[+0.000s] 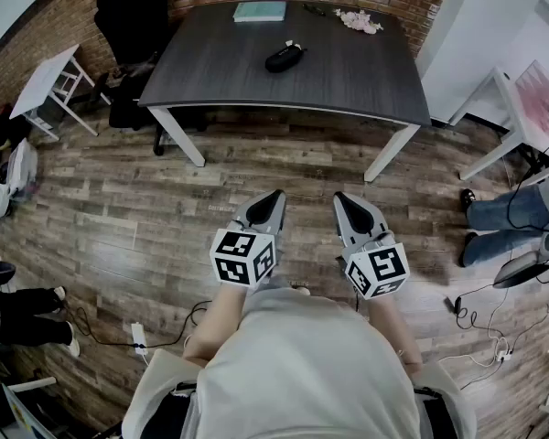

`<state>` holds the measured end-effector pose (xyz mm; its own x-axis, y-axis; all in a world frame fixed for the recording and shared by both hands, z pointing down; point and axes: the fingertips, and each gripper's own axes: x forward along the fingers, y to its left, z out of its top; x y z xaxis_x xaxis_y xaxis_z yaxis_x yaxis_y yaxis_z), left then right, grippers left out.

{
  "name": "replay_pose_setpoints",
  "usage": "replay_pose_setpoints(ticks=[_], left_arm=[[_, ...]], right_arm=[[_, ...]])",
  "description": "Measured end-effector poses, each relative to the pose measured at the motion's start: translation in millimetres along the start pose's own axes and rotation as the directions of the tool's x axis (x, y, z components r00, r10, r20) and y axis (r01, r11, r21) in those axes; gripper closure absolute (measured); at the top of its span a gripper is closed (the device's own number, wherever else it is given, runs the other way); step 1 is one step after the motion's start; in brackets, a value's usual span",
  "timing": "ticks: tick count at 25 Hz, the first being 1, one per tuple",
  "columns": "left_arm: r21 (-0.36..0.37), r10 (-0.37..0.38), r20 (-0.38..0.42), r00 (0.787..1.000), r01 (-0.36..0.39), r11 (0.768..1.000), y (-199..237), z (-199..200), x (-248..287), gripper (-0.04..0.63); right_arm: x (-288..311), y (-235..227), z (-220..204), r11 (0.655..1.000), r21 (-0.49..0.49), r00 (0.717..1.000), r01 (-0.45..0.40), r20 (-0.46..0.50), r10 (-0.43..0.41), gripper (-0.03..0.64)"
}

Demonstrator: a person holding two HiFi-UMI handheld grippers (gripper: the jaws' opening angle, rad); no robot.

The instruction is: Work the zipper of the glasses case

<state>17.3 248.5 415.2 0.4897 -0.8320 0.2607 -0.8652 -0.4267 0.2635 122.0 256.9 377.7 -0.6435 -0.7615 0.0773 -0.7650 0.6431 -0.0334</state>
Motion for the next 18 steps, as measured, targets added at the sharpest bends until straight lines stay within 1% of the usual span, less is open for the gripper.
replay_pose_setpoints(ticks=[4, 12, 16, 18], left_arm=[[-0.009, 0.023, -0.004, 1.0, -0.023, 1.0, -7, -13, -25, 0.584], [-0.007, 0.03, 0.028, 0.999, -0.03, 1.0, -12, -14, -45, 0.584], [-0.014, 0.017, 0.047, 0.999, -0.017, 1.0, -15, -14, -49, 0.584], [-0.022, 0.012, 0.063, 0.998, -0.011, 1.0, -16, -12, -51, 0.581]], right_arm=[[-19, 16, -2, 1.0, 0.014, 1.0, -0.015, -0.006, 0.015, 0.615], [-35, 30, 2, 1.0, -0.002, 1.0, -0.022, 0.01, 0.022, 0.615], [-39, 30, -1, 0.999, 0.046, 1.0, -0.023, -0.005, 0.023, 0.615], [-40, 26, -2, 0.999, 0.052, 1.0, -0.015, -0.01, 0.016, 0.614]])
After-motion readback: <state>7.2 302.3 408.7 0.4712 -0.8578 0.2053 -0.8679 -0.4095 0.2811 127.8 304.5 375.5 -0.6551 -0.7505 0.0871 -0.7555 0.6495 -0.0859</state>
